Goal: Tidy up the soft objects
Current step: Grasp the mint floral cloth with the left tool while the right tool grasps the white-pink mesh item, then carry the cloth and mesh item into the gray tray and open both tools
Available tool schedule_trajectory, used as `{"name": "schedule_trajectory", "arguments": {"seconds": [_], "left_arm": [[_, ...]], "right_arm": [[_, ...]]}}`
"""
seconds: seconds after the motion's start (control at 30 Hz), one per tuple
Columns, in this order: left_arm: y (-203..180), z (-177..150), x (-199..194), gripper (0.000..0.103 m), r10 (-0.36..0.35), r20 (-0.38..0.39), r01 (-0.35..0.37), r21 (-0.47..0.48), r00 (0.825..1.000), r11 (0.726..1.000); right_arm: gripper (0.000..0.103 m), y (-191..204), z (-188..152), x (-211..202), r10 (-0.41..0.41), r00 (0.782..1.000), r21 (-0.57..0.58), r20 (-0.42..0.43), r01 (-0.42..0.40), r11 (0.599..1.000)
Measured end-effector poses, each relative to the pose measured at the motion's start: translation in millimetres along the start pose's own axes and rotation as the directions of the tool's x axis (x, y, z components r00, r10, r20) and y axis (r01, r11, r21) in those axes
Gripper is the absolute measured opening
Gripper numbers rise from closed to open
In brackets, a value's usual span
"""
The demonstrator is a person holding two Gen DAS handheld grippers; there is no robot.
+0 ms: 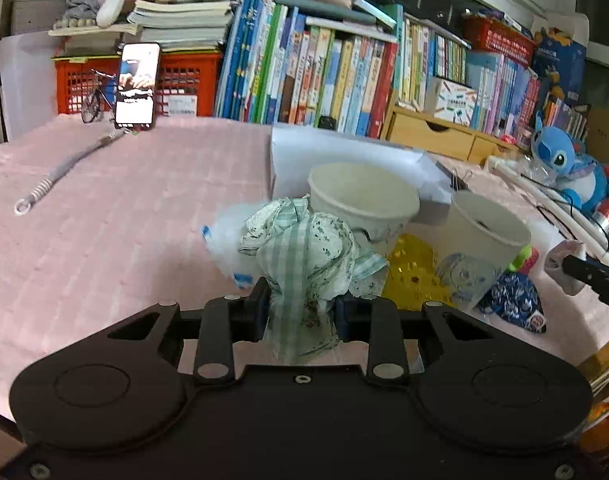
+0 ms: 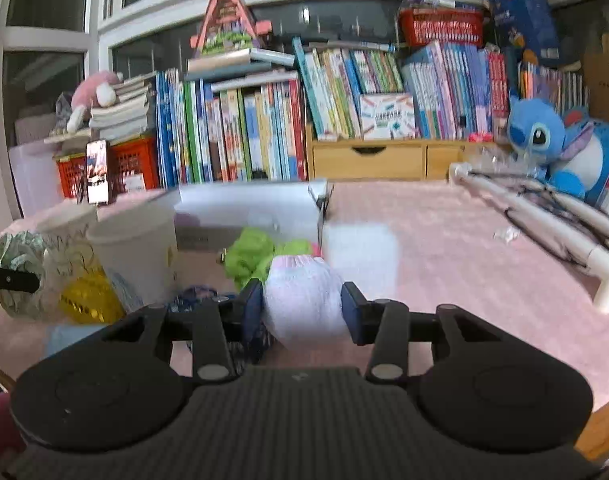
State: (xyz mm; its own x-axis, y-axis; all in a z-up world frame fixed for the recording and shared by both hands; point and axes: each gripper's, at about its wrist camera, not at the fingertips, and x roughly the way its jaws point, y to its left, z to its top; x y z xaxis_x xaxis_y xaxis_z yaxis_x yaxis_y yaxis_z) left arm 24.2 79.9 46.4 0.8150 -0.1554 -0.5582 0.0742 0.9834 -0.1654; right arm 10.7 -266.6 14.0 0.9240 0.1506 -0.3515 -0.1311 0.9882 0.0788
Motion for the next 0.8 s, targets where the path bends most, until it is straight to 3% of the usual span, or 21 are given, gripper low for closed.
{"name": "schedule_trajectory", "arguments": {"seconds": [0.13, 0.3, 0.53, 0.8], "left_arm": [[8, 12, -5, 0.03, -0.009, 0.019, 0.009, -0.017, 1.0, 1.0], [32, 39, -12, 0.031, -0.098, 0.049, 0.103, -0.114, 0.994, 0.988], [38, 76, -9, 0.031, -0.111, 0.077, 0.118, -0.09, 0.991, 0.989], [39, 104, 10, 0.031, -0.203, 0.053, 0.209, -0.136, 0.978, 0.968]], "right_arm": [[0.047, 0, 13, -2, -0.003, 0.999, -0.01, 0.035, 0.004, 1.0], [0.048, -1, 27, 3, -0.009, 0.998, -0.01, 0.061, 0.009, 1.0], [0.048, -2, 43, 16, 0.007, 0.999, 0.014, 0.047, -0.008, 1.0], [0.048, 5, 67, 32, 0.041, 0.998, -0.013, 0.044, -0.04, 0.999]]}}
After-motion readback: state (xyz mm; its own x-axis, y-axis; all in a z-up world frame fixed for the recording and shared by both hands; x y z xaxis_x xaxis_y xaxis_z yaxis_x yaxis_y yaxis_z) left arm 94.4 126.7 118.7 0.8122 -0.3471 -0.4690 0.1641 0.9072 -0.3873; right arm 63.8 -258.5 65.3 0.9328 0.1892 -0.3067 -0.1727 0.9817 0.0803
